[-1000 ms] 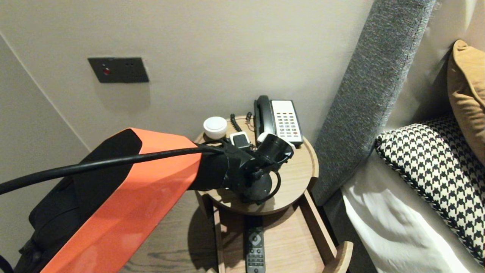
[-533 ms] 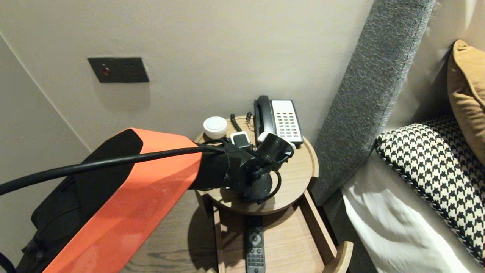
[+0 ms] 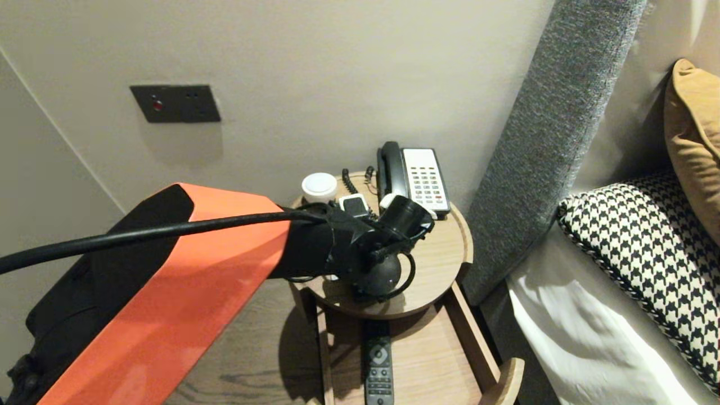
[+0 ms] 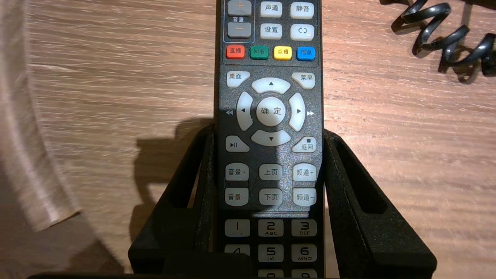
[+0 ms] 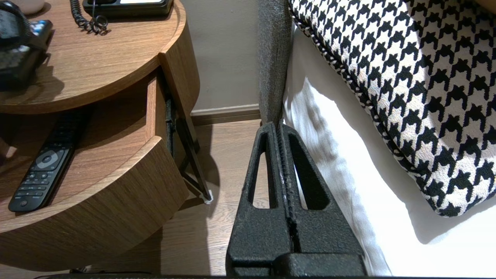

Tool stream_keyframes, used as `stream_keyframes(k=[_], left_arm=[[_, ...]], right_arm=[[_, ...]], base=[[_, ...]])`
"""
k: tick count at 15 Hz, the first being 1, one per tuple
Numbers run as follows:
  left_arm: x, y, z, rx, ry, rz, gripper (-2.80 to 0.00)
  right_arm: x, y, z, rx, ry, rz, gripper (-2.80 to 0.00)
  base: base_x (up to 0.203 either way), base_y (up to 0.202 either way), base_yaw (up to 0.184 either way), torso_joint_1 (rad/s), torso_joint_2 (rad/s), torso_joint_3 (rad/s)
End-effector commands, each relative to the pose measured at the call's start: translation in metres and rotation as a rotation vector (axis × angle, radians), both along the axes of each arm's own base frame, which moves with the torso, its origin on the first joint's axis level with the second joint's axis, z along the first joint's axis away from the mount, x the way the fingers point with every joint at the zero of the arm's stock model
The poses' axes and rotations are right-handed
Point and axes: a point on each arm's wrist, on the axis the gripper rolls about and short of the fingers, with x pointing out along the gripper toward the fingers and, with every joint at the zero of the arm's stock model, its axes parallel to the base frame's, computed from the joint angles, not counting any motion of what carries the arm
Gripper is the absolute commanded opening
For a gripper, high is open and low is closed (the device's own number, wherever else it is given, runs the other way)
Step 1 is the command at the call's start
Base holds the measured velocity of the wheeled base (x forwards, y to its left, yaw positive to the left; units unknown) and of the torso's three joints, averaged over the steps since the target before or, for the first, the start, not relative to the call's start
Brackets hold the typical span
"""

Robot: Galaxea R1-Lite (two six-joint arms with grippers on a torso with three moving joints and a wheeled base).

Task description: Put the remote controls on the table in the drawer one by one

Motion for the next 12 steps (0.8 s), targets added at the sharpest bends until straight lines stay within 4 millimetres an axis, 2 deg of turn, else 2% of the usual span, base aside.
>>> stream_keyframes(k=[1,4,7,9,12], left_arm=[[-0.008,0.010,0.025,-0.031,-0.002,-0.011,-2.80],[-0.027,0.033,0.070,-0.081,0.033,-0.067,-2.80],[-0.052,0.060,0.099,-0.059,0.148,-0.129,-2.80],[-0.064,0.072,0.108,-0.042,0.227,-0.161,-2.80],[-0.081,0.076,0.113,0.003,0.328,-0.207,-2.80]], right_arm=[[0.003,0.000,-0.011,0.001,0.039,0.000,-2.80],[0.003,0.000,-0.011,0.001,0.039,0.000,-2.80],[0.003,0.000,-0.011,0.001,0.039,0.000,-2.80],[0.003,0.000,-0.011,0.001,0.039,0.000,-2.80],[0.003,0.000,-0.011,0.001,0.039,0.000,-2.80]], base=[[0.000,0.000,0.000,0.000,0.00,0.000],[0.000,0.000,0.000,0.000,0.00,0.000],[0.000,0.000,0.000,0.000,0.00,0.000],[0.000,0.000,0.000,0.000,0.00,0.000],[0.000,0.000,0.000,0.000,0.00,0.000]])
